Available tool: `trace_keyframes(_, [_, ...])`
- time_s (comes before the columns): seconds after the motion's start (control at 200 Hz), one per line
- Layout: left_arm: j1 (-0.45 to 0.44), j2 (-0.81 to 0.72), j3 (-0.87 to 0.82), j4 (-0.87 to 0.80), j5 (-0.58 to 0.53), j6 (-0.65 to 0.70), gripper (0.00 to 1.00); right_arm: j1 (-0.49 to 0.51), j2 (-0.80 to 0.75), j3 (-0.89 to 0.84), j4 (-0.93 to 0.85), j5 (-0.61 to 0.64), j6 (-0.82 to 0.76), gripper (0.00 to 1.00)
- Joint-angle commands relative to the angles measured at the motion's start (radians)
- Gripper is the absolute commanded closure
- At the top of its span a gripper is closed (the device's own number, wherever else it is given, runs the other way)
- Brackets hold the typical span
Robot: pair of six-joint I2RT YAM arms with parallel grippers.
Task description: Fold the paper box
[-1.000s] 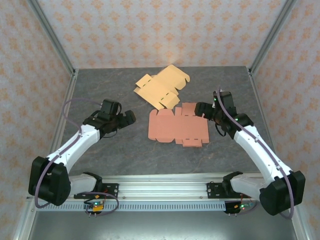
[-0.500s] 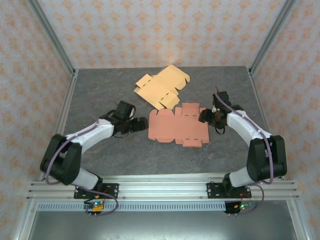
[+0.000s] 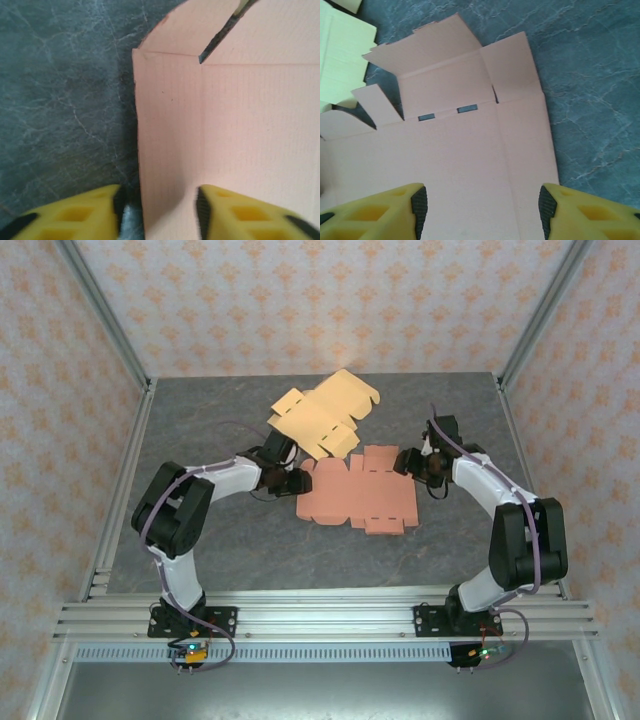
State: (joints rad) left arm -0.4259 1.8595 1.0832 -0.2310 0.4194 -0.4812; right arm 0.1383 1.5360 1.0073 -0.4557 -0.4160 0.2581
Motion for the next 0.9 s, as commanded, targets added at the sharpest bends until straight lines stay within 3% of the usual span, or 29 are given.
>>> trace_keyframes(0.0, [-0.005,0.043,0.042,0.018,0.097,0.007,0.71,-0.002,-0.027,-0.002,0.045,-0.034,-0.004,0.39])
trace_keyframes(0.105, [-0.005,0.086,0.064,0.008,0.15,0.009,1.0,-0.003,-0.025,-0.009,0.06,-0.041,0.005,0.4])
trace_keyframes(0.22, [-0.002,-0.035,-0.017,0.06,0.082,-0.046,1.0,-0.003,-0.019,-0.005,0.042,-0.009,0.047,0.41])
trace_keyframes(0.305, [-0.001,-0.162,-0.119,0.117,0.014,-0.172,1.0,-0.002,-0.019,0.016,-0.029,0.019,0.203,0.37])
trace_keyframes(0.38, [-0.003,-0.263,-0.252,0.264,-0.01,-0.331,1.0,-0.002,-0.028,0.025,-0.076,-0.006,0.352,0.33])
trace_keyframes(0.511, [-0.004,-0.361,-0.4,0.454,-0.044,-0.537,1.0,-0.002,-0.073,0.007,-0.057,0.014,0.457,0.28])
trace_keyframes(0.586, [-0.007,-0.402,-0.41,0.454,-0.065,-0.565,1.0,-0.004,-0.077,0.025,-0.063,0.053,0.389,0.27])
trace_keyframes(0.716, [-0.007,-0.479,-0.42,0.396,-0.096,-0.579,1.0,-0.005,-0.012,0.093,-0.118,0.089,0.138,0.29])
trace_keyframes(0.781, [-0.008,-0.518,-0.463,0.438,-0.098,-0.612,1.0,-0.005,0.031,0.107,-0.115,0.062,0.046,0.3])
trace_keyframes(0.896, [-0.007,-0.533,-0.446,0.48,0.018,-0.553,1.0,-0.005,0.109,0.145,-0.12,0.017,-0.089,0.31])
